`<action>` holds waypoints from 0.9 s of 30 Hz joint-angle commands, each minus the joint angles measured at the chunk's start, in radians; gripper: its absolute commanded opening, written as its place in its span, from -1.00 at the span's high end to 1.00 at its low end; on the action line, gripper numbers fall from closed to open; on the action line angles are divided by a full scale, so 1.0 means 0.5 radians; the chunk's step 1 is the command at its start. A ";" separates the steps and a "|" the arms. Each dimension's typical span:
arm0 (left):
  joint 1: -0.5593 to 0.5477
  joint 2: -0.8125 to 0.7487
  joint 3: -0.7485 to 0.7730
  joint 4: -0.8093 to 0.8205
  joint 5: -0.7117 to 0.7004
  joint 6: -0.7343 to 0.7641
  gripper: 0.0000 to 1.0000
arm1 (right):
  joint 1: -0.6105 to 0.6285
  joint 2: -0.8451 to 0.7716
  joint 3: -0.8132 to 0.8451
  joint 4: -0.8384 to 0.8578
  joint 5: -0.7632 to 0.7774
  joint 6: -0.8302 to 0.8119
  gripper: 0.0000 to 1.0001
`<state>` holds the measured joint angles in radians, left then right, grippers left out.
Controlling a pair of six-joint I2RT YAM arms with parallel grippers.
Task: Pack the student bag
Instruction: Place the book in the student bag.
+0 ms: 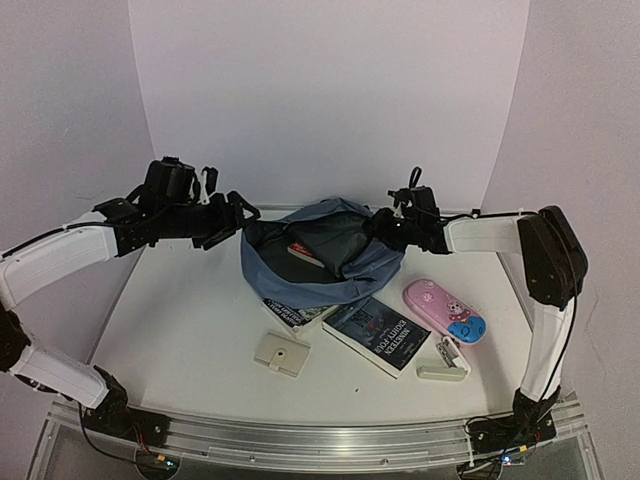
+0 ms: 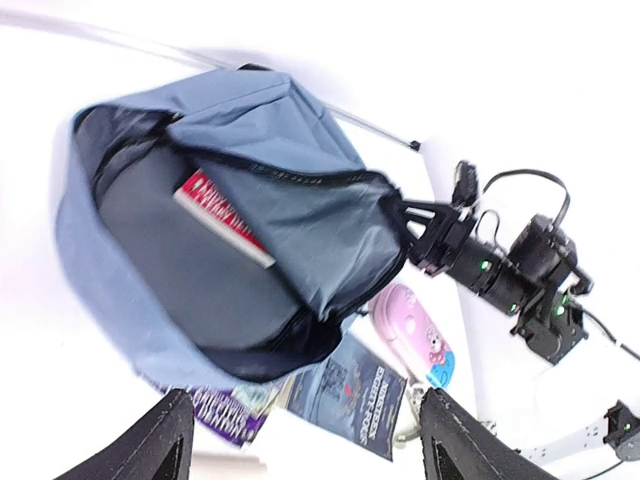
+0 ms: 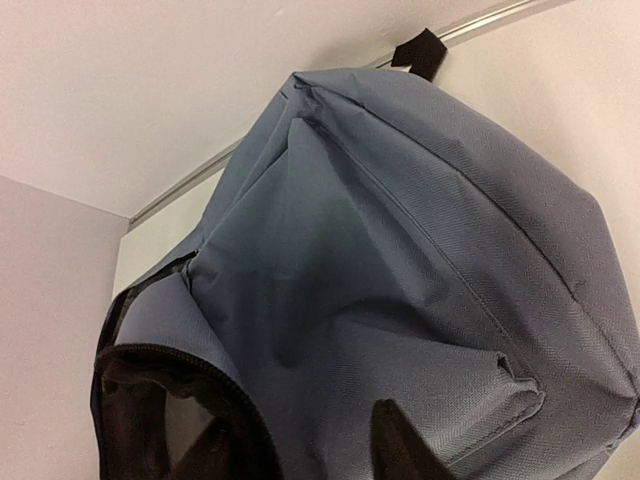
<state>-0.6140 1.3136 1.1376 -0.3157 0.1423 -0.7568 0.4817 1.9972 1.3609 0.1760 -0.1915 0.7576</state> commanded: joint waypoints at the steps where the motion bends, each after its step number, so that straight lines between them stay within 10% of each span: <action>1: 0.010 -0.284 -0.127 -0.143 -0.130 -0.051 -0.58 | -0.018 -0.066 -0.028 0.034 -0.103 -0.136 -0.04; 12: 0.013 -0.690 -0.311 -0.438 -0.214 -0.044 -0.72 | -0.015 -0.510 -0.314 0.007 -0.505 -0.483 -0.48; 27: 0.013 -0.665 -0.564 -0.305 -0.056 -0.069 -0.75 | 0.021 -0.928 -0.517 -0.002 -0.612 -0.490 -0.50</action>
<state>-0.6121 0.9646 0.8847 -0.5243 0.0777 -0.7858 0.4780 1.6335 1.1362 0.1636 -0.4816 0.5247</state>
